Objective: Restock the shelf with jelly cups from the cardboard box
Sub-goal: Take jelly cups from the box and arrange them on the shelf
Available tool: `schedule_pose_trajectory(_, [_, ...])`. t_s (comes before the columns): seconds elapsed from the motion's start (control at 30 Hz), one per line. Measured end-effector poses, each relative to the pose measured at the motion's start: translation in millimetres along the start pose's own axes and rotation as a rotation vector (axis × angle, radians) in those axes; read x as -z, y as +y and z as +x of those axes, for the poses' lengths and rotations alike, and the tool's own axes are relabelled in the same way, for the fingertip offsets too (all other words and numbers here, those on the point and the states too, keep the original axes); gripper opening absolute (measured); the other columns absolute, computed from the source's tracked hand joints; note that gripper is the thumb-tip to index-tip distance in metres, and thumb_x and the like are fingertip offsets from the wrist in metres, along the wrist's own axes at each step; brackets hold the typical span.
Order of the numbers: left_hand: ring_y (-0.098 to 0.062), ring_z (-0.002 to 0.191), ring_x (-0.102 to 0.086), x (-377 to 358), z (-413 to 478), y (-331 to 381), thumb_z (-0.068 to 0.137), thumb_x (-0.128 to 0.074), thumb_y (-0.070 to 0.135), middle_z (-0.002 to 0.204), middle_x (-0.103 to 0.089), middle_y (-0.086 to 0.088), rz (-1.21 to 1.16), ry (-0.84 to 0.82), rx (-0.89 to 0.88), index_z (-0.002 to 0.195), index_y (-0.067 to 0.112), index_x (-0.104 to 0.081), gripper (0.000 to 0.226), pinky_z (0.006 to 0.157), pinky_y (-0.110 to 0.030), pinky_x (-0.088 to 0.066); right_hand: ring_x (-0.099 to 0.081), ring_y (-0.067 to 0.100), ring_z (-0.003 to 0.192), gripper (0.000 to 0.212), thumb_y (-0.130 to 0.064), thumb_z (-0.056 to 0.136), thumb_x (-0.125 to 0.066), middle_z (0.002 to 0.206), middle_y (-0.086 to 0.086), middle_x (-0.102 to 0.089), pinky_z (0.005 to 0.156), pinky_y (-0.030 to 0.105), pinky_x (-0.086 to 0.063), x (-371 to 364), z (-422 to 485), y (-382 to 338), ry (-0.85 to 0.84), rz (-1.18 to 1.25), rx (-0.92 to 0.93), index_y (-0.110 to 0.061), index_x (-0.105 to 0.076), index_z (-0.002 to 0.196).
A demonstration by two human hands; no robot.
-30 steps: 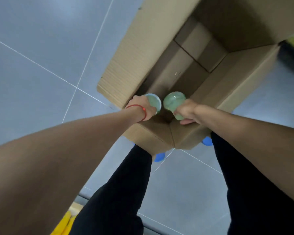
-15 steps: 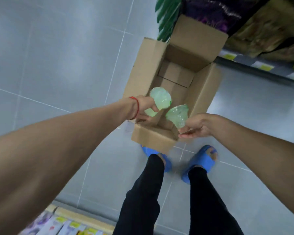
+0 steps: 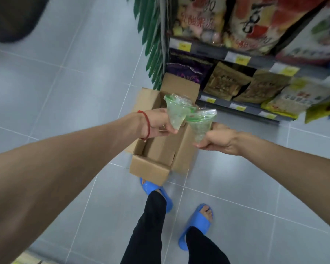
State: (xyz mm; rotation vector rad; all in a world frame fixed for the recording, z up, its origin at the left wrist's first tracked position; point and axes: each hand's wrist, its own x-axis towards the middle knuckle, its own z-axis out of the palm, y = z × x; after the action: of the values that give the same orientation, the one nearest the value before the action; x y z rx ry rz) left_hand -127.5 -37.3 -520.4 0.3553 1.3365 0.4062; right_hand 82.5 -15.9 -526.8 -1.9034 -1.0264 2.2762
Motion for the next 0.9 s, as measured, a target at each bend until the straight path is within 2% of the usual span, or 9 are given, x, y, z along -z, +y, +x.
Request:
schedule_pose_trajectory(0.07, [-0.025, 0.104, -0.059, -27.6, -28.0, 18.0, 0.073, -0.052, -0.026, 0.104, -0.062, -0.008, -0.018, 0.014, -0.086, 0.117, 0.014, -0.059, 0.059, 0.082, -0.032, -0.054, -0.070, 0.033, 0.109, 0.066, 0.032, 0.077, -0.059, 0.128, 0.020, -0.065, 0.091, 0.042, -0.061, 19.2, -37.5, -12.7, 0.018, 0.071, 0.113, -0.007, -0.058, 0.132])
schedule_pose_trajectory(0.13, [-0.028, 0.104, -0.059, -42.2, -45.3, 32.1, 0.070, -0.052, -0.029, 0.103, -0.060, -0.011, -0.051, 0.034, -0.152, 0.116, 0.008, -0.058, 0.060, 0.087, -0.037, -0.054, -0.071, 0.033, 0.108, 0.065, 0.031, 0.079, -0.059, 0.128, 0.019, -0.066, 0.083, 0.036, -0.063, 27.8, -61.7, -29.2, 0.032, 0.118, 0.188, -0.006, -0.059, 0.132])
schedule_pose_trajectory(0.27, [-0.033, 0.108, -0.058, -92.6, -107.5, 71.1, 0.070, -0.054, -0.029, 0.110, -0.061, -0.015, -0.035, 0.112, -0.318, 0.102, 0.004, -0.062, 0.047, 0.098, -0.048, -0.051, -0.071, 0.037, 0.109, 0.047, 0.031, 0.079, -0.061, 0.121, 0.025, -0.069, 0.097, 0.047, -0.057, 53.5, -133.1, -65.7, 0.095, 0.149, 0.336, 0.002, -0.064, 0.115])
schedule_pose_trajectory(0.4, [-0.031, 0.111, -0.061, -133.9, -162.6, 110.7, 0.055, -0.070, -0.018, 0.124, -0.064, -0.014, -0.029, 0.201, -0.443, 0.128, 0.010, -0.054, 0.080, 0.083, -0.041, -0.058, -0.074, 0.034, 0.101, 0.059, 0.028, 0.073, -0.067, 0.118, 0.027, -0.070, 0.085, 0.041, -0.062, 67.7, -200.5, -99.5, 0.100, 0.165, 0.440, 0.009, -0.057, 0.128])
schedule_pose_trajectory(0.53, [-0.030, 0.108, -0.064, -173.4, -223.5, 147.5, 0.073, -0.066, -0.021, 0.114, -0.068, -0.012, -0.049, 0.231, -0.571, 0.108, 0.008, -0.061, 0.046, 0.089, -0.041, -0.056, -0.073, 0.030, 0.096, 0.066, 0.027, 0.075, -0.065, 0.118, 0.020, -0.070, 0.070, 0.035, -0.063, 73.7, -272.2, -128.4, 0.090, 0.207, 0.582, 0.001, -0.052, 0.135])
schedule_pose_trajectory(0.57, [-0.030, 0.107, -0.065, -182.2, -237.8, 156.4, 0.071, -0.068, -0.020, 0.112, -0.069, -0.012, -0.044, 0.232, -0.593, 0.108, 0.006, -0.062, 0.046, 0.091, -0.043, -0.055, -0.074, 0.030, 0.096, 0.066, 0.025, 0.076, -0.066, 0.118, 0.019, -0.070, 0.067, 0.034, -0.063, 76.9, -288.2, -135.8, 0.086, 0.217, 0.613, 0.001, -0.051, 0.136])
schedule_pose_trajectory(0.7, [-0.030, 0.104, -0.067, -201.5, -286.4, 191.4, 0.046, -0.081, -0.003, 0.120, -0.067, -0.012, -0.023, 0.277, -0.690, 0.131, 0.012, -0.052, 0.091, 0.085, -0.048, -0.058, -0.074, 0.033, 0.095, 0.051, 0.014, 0.084, -0.068, 0.120, 0.028, -0.070, 0.075, 0.037, -0.063, 85.2, -349.8, -165.7, 0.042, 0.169, 0.716, 0.007, -0.055, 0.133])
schedule_pose_trajectory(0.8, [-0.027, 0.101, -0.068, -215.5, -328.0, 217.4, 0.060, -0.084, -0.001, 0.117, -0.069, -0.008, -0.006, 0.296, -0.784, 0.126, 0.014, -0.057, 0.073, 0.080, -0.039, -0.060, -0.074, 0.025, 0.093, 0.044, 0.011, 0.087, -0.069, 0.123, 0.020, -0.071, 0.084, 0.040, -0.063, 89.2, -393.6, -190.0, 0.044, 0.144, 0.828, -0.001, -0.060, 0.129])
schedule_pose_trajectory(0.9, [-0.021, 0.097, -0.068, -224.7, -368.0, 246.3, 0.074, -0.082, 0.006, 0.110, -0.072, -0.006, 0.025, 0.306, -0.868, 0.119, 0.013, -0.062, 0.051, 0.075, -0.035, -0.057, -0.071, 0.035, 0.111, 0.048, 0.009, 0.088, -0.069, 0.126, 0.017, -0.070, 0.091, 0.046, -0.061, 90.9, -429.7, -220.1, 0.030, 0.138, 0.913, -0.007, -0.056, 0.132])
